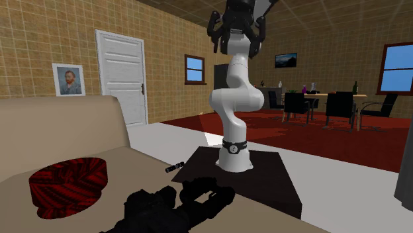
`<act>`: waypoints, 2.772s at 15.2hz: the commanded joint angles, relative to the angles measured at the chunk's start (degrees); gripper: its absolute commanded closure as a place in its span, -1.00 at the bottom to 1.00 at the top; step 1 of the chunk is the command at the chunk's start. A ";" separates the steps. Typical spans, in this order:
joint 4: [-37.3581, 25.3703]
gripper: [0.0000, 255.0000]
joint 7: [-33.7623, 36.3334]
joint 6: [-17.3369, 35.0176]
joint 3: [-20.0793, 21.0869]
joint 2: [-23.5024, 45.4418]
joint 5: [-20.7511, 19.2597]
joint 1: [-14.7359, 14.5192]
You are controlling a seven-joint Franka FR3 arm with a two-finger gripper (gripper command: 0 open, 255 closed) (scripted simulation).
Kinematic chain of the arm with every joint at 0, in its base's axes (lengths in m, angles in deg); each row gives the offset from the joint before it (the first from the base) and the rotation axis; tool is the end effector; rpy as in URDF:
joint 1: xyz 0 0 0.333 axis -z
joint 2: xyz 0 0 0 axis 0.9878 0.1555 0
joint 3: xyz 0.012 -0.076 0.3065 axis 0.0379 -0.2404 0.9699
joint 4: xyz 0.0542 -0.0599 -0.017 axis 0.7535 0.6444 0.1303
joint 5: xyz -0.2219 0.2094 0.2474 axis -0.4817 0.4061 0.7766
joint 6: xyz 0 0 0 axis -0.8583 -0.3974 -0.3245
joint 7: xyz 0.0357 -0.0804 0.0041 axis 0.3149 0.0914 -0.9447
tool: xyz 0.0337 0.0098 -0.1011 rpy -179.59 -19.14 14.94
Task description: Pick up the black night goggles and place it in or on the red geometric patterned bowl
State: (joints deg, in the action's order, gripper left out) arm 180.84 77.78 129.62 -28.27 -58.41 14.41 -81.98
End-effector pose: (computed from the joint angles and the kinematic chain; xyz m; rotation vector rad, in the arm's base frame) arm 0.3227 0.0295 0.6377 2.9913 0.1873 0.3026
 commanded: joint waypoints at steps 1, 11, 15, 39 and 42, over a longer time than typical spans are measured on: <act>0.00 -1.00 0.00 0.00 0.00 0.00 0.00 0.00; 17.31 -1.00 8.29 15.31 -1.24 0.80 0.47 4.29; 23.12 -1.00 11.62 22.21 -1.58 3.02 0.66 6.10; 36.57 -1.00 23.26 58.20 -1.52 29.10 -0.37 13.24; 36.57 -1.00 23.26 58.20 -1.52 29.10 -0.37 13.24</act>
State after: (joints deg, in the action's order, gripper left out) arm 217.41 101.03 187.80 -29.80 -29.32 14.04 -68.74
